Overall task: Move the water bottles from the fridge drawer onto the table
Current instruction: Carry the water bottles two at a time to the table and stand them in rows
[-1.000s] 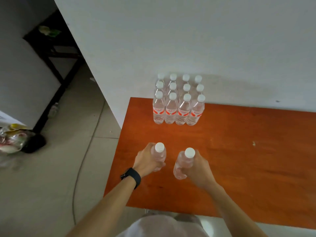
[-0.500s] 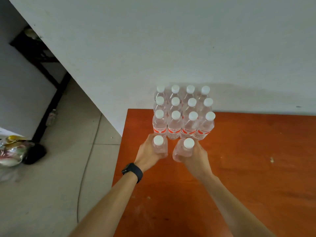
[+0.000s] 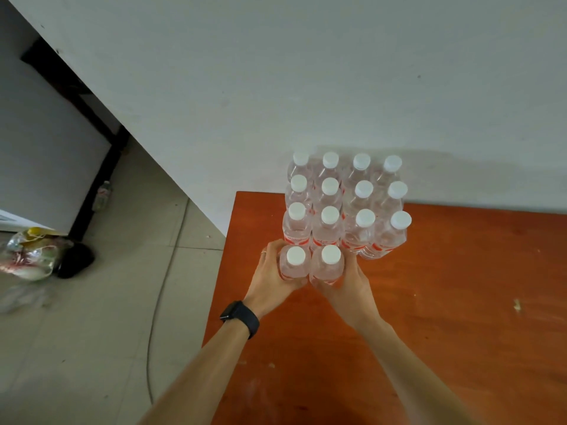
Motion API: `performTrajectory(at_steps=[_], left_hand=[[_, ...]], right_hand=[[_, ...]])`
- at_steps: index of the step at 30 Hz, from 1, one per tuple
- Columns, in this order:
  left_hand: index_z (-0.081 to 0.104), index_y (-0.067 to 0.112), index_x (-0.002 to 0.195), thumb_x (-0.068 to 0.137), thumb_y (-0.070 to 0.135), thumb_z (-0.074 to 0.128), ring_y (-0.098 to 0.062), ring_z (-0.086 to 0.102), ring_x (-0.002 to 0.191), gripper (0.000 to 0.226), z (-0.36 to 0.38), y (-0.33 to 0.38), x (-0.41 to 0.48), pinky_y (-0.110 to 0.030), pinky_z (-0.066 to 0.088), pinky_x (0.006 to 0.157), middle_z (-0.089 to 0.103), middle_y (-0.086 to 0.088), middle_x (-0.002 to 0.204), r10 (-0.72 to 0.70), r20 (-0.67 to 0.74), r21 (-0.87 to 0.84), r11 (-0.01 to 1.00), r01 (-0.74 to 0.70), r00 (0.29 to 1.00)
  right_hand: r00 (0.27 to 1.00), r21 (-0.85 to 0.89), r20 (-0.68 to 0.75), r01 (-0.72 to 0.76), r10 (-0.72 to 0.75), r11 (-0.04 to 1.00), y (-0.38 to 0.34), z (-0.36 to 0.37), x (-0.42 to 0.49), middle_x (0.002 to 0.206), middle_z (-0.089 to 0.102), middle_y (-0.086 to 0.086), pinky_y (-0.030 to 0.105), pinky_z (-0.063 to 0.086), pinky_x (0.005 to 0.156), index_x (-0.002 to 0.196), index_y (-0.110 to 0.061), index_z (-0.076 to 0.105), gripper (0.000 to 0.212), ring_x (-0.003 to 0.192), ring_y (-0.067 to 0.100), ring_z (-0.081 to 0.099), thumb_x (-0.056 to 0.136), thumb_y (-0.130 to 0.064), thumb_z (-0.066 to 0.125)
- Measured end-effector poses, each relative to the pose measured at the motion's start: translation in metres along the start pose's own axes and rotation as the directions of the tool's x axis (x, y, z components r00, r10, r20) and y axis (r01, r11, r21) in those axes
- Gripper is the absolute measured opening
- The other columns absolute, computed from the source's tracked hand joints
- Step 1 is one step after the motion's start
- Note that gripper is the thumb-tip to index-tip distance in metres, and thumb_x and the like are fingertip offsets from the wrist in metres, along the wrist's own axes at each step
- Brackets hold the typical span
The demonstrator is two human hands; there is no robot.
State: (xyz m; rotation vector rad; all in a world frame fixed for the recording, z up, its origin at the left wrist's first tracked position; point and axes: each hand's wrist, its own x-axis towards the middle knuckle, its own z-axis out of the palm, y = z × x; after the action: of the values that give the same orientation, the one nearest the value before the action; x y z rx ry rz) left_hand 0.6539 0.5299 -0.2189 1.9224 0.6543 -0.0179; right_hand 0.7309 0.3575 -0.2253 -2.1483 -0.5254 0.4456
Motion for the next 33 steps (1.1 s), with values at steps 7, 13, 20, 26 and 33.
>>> performTrajectory(at_steps=[7,13,20,26,33], left_hand=[[0.023,0.035,0.143,0.064,0.035,0.094,-0.014,0.051,0.125,0.106,-0.01,-0.016,0.015,-0.035,0.046,0.104,0.048,0.012,0.133,-0.083,0.032,-0.054,0.995,0.085,0.996],[0.019,0.035,0.154,0.072,0.03,0.089,-0.016,0.056,0.124,0.108,-0.001,-0.02,0.029,-0.015,0.052,0.087,0.056,0.012,0.134,-0.135,0.218,0.037,0.991,0.13,0.966],[0.041,0.03,0.144,0.081,0.031,0.083,-0.004,0.06,0.105,0.076,0.008,-0.021,0.03,0.002,0.045,0.068,0.059,0.024,0.113,-0.112,0.189,0.081,0.992,0.098,0.976],[0.043,0.03,0.142,0.081,0.035,0.083,-0.004,0.061,0.103,0.072,0.009,-0.027,0.033,-0.002,0.044,0.069,0.06,0.022,0.114,-0.131,0.184,0.122,0.987,0.109,0.974],[0.042,0.033,0.14,0.077,0.038,0.085,-0.006,0.059,0.108,0.076,0.006,-0.018,0.03,-0.007,0.043,0.076,0.062,0.017,0.122,-0.15,0.171,0.114,0.985,0.132,0.974]], right_hand=[[0.972,0.011,0.169,-0.168,0.164,0.986,0.022,0.007,0.006,0.137,0.055,-0.014,0.025,0.052,0.095,0.146,-0.037,0.023,0.088,0.12,0.013,0.06,0.079,-0.041,0.079],[0.951,-0.003,0.208,-0.234,0.23,0.972,0.032,0.015,0.014,0.138,0.058,-0.01,0.022,0.049,0.092,0.149,-0.03,0.025,0.087,0.12,0.016,0.061,0.082,-0.043,0.078],[0.94,0.061,0.245,-0.259,0.237,0.964,0.032,0.012,0.021,0.135,0.058,-0.015,0.013,0.044,0.09,0.148,-0.03,0.032,0.076,0.121,0.009,0.059,0.086,-0.039,0.075],[0.929,0.041,0.283,-0.261,0.239,0.965,0.03,0.009,0.034,0.135,0.057,-0.013,0.01,0.039,0.088,0.148,-0.028,0.032,0.075,0.124,0.013,0.056,0.087,-0.033,0.075],[0.92,0.038,0.25,-0.32,0.301,0.947,0.025,0.01,0.033,0.135,0.056,-0.01,0.022,0.042,0.096,0.144,-0.03,0.033,0.082,0.125,0.017,0.055,0.08,-0.027,0.082]])
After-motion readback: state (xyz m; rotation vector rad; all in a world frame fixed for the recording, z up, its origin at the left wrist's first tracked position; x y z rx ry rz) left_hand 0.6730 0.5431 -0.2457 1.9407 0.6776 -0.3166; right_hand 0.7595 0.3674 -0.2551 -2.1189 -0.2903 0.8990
